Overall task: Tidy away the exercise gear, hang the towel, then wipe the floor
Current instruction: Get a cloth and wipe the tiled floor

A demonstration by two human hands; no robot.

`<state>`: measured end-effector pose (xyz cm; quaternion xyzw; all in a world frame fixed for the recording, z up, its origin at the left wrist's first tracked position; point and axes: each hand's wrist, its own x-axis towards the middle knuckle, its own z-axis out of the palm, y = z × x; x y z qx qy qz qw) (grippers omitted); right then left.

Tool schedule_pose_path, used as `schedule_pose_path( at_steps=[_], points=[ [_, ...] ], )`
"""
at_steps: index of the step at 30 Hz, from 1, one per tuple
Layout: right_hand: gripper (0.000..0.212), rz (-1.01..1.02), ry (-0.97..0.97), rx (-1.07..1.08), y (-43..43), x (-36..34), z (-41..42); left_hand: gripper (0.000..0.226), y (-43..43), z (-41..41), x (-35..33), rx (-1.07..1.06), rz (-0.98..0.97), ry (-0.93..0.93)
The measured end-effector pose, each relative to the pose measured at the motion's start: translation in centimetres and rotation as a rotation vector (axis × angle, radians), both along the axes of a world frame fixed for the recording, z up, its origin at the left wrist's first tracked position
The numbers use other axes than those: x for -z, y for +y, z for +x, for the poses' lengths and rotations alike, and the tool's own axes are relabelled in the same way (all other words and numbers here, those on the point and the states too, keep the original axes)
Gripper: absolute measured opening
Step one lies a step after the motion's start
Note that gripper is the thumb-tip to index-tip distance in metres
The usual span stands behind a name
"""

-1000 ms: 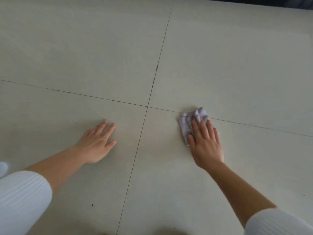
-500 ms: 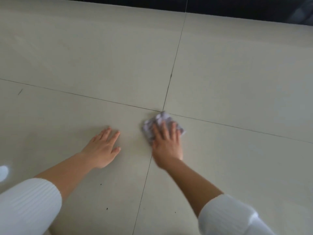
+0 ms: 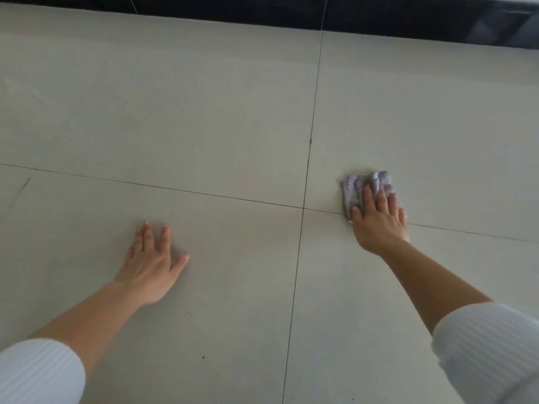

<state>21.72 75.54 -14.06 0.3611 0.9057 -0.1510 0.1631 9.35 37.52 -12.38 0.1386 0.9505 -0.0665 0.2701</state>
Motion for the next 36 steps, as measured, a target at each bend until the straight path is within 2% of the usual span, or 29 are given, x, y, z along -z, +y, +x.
schedule_pose_path(
  at_steps=[2, 5, 7, 11, 14, 16, 18, 19, 22, 25, 27, 28, 30, 33, 36],
  points=[
    [0.061, -0.014, -0.004, 0.108, -2.4, -0.1, -1.8, 0.081, -0.6, -0.6, 0.4, -0.005, 0.022, 0.005],
    [0.059, -0.019, 0.03, 0.031, -8.3, 0.1, -4.5, 0.083, -1.4, -0.6, 1.3, 0.019, 0.063, 0.04],
    [0.057, -0.023, 0.05, -0.123, -13.1, 0.3, -5.9, 0.087, -1.8, -0.5, 1.7, 0.028, 0.089, 0.079],
    [0.056, -0.027, 0.087, -0.526, -21.1, 0.4, -7.2, 0.114, -2.6, -0.7, 2.7, 0.029, 0.191, 0.125],
    [0.059, -0.076, 0.115, -0.907, -23.0, 0.6, -7.0, 0.1, -3.4, -1.0, 3.3, 0.047, 0.262, 0.128],
    [0.057, -0.085, 0.111, -1.02, -21.9, 0.8, -6.9, 0.089, -3.8, -0.9, 3.7, 0.06, 0.275, 0.131],
    [0.056, -0.029, 0.11, -0.949, -19.9, 1.1, -6.8, 0.081, -4.2, -0.9, 3.7, 0.07, 0.304, 0.174],
    [0.057, 0.004, 0.112, -0.843, -18.7, 1.1, -6.7, 0.077, -4.3, -0.9, 3.6, 0.073, 0.318, 0.199],
    [0.059, 0.08, 0.052, -0.418, -14.3, 0.6, -6.1, 0.067, -4.4, -1.1, 3.2, 0.075, 0.329, 0.205],
    [0.062, 0.055, -0.083, -0.042, -11.8, -0.6, -6.4, 0.06, -5.0, -1.8, 2.5, 0.102, 0.339, 0.163],
    [0.062, -0.002, -0.12, 0.071, -12.7, -0.9, -7.9, 0.059, -5.7, -2.4, 2.2, 0.136, 0.339, 0.123],
    [0.061, -0.024, -0.133, 0.061, -13.8, -0.9, -8.8, 0.06, -5.8, -2.7, 2.1, 0.157, 0.335, 0.105],
    [0.06, -0.034, -0.158, -0.118, -16.9, -1.0, -10.3, 0.061, -6.1, -3.2, 1.7, 0.181, 0.338, 0.09],
    [0.063, 0.071, -0.135, -0.676, -22.1, -1.8, -11.0, 0.061, -6.0, -4.0, 0.7, 0.174, 0.306, 0.095],
    [0.057, -0.021, -0.125, -1.031, -24.5, -2.2, -9.7, 0.057, -5.3, -4.9, 0.5, 0.18, 0.287, 0.173]
  ],
)
